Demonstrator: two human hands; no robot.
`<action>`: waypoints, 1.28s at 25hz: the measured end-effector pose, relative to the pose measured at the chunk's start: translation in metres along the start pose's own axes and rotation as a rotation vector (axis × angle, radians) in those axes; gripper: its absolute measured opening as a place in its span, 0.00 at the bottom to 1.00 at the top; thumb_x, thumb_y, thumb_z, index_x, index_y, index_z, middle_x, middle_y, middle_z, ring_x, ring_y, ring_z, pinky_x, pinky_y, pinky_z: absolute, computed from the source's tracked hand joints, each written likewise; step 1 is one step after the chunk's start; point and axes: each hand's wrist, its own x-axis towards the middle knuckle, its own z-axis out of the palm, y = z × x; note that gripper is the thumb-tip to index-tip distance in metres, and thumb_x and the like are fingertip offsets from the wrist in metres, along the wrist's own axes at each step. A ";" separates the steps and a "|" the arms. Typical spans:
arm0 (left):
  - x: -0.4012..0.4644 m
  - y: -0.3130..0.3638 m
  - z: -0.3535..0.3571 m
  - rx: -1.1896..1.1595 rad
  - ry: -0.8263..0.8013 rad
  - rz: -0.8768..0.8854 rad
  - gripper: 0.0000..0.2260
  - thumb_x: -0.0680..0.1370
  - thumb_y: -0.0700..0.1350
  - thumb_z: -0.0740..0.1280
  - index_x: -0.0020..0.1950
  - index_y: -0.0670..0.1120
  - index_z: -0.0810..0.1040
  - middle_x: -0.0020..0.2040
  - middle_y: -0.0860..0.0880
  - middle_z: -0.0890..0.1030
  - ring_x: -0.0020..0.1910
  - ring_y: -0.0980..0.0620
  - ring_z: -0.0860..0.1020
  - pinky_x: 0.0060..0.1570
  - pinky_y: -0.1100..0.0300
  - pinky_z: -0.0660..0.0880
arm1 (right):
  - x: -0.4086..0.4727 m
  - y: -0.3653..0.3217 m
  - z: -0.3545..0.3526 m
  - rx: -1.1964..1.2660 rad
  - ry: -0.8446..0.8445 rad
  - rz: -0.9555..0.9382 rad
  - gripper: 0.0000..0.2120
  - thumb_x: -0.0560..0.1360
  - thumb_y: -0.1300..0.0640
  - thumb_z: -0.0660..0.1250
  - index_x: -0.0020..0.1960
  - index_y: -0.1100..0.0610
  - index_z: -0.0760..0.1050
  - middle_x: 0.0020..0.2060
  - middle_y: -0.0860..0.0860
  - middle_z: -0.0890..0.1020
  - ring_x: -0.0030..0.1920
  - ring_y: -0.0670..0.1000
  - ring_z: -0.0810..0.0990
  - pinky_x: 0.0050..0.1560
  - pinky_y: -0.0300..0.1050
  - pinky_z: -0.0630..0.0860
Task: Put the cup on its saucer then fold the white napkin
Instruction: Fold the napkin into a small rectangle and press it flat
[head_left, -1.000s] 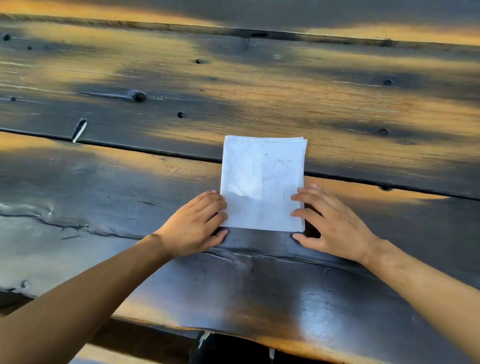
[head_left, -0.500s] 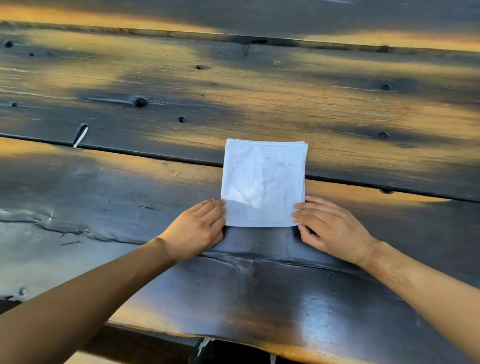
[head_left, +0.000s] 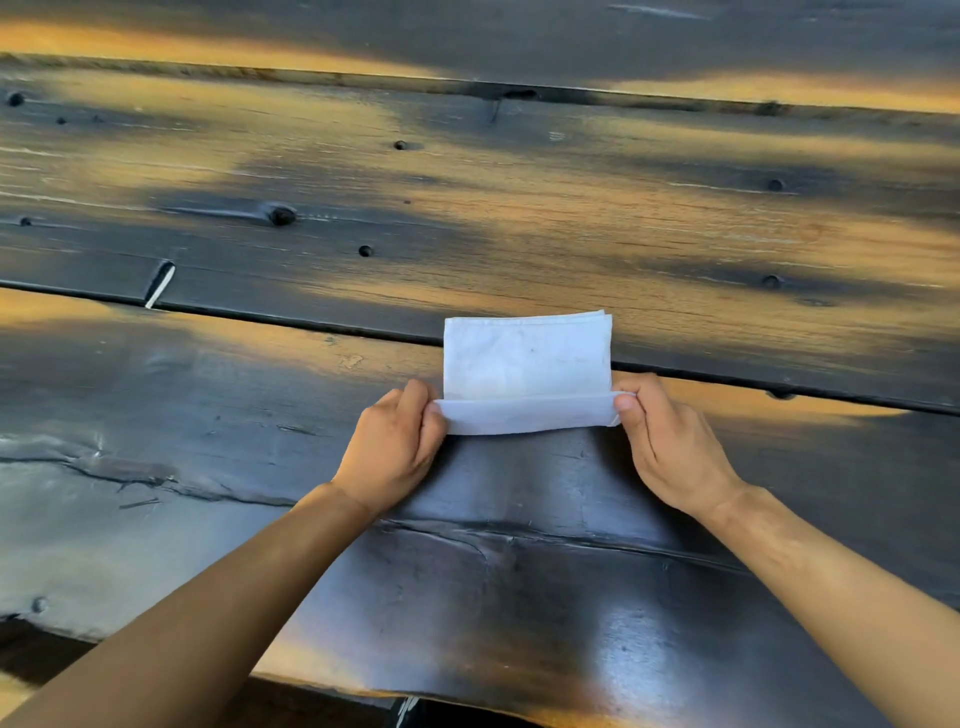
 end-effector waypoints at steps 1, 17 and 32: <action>0.007 0.002 0.001 -0.013 0.027 -0.041 0.17 0.81 0.49 0.53 0.46 0.37 0.72 0.33 0.39 0.77 0.32 0.35 0.74 0.32 0.53 0.61 | 0.006 -0.002 0.000 0.013 0.030 0.039 0.19 0.82 0.37 0.44 0.57 0.48 0.66 0.37 0.50 0.79 0.34 0.57 0.75 0.37 0.46 0.68; 0.096 0.003 0.032 0.265 -0.095 -0.417 0.07 0.84 0.43 0.52 0.54 0.40 0.66 0.41 0.34 0.82 0.41 0.31 0.80 0.34 0.51 0.65 | 0.100 0.001 0.018 -0.044 0.030 0.511 0.12 0.84 0.43 0.52 0.52 0.51 0.64 0.35 0.49 0.74 0.41 0.60 0.75 0.39 0.49 0.69; 0.074 0.001 0.025 0.258 0.240 -0.218 0.10 0.82 0.47 0.59 0.53 0.40 0.72 0.47 0.40 0.79 0.46 0.37 0.77 0.43 0.47 0.74 | 0.087 -0.030 0.013 -0.174 0.429 0.492 0.16 0.82 0.47 0.58 0.55 0.58 0.75 0.52 0.57 0.80 0.54 0.61 0.77 0.50 0.52 0.71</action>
